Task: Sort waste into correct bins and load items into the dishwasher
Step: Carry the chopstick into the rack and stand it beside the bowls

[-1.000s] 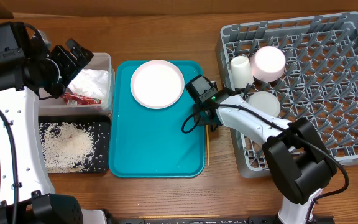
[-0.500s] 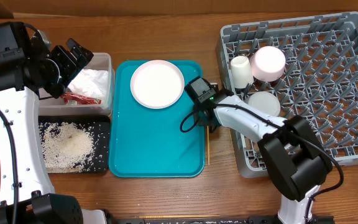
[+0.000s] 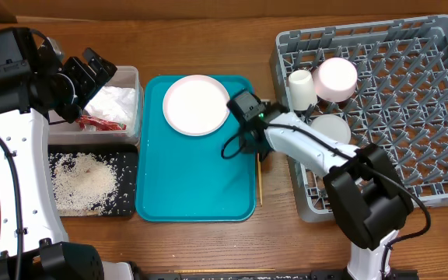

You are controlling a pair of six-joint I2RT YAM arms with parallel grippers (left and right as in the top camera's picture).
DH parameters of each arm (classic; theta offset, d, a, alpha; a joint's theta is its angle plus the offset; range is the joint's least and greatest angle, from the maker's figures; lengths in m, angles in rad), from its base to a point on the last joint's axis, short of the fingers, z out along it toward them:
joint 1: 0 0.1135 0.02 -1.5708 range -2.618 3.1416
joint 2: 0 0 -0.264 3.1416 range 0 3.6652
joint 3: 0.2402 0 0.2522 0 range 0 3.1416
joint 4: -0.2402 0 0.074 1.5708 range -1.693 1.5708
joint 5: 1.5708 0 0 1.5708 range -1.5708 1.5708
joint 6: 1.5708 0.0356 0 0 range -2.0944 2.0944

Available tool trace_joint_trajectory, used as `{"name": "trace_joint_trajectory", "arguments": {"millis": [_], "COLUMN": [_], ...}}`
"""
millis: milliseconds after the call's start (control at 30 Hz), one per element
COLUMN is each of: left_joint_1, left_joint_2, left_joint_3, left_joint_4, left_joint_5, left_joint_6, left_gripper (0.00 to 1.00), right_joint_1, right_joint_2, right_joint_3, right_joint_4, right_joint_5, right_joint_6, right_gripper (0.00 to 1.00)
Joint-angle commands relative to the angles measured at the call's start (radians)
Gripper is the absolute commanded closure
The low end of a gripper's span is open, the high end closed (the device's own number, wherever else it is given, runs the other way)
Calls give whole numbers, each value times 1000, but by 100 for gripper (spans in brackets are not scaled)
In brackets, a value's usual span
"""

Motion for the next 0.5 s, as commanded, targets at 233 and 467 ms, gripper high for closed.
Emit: {"name": "trace_joint_trajectory", "arguments": {"millis": [233, 467], "left_joint_1": [0, 0], "left_joint_2": [-15, -15], "left_joint_3": [18, 18], "left_joint_4": [1, 1], "left_joint_5": [-4, -4], "left_joint_6": [-9, -9], "left_gripper": [0, 0], "right_joint_1": [-60, -208], "right_joint_2": [-201, -233], "right_joint_3": [253, 252], "right_joint_4": [-187, -334], "right_joint_5": [-3, -30], "right_joint_6": [-153, -272], "right_gripper": [96, 96]}}
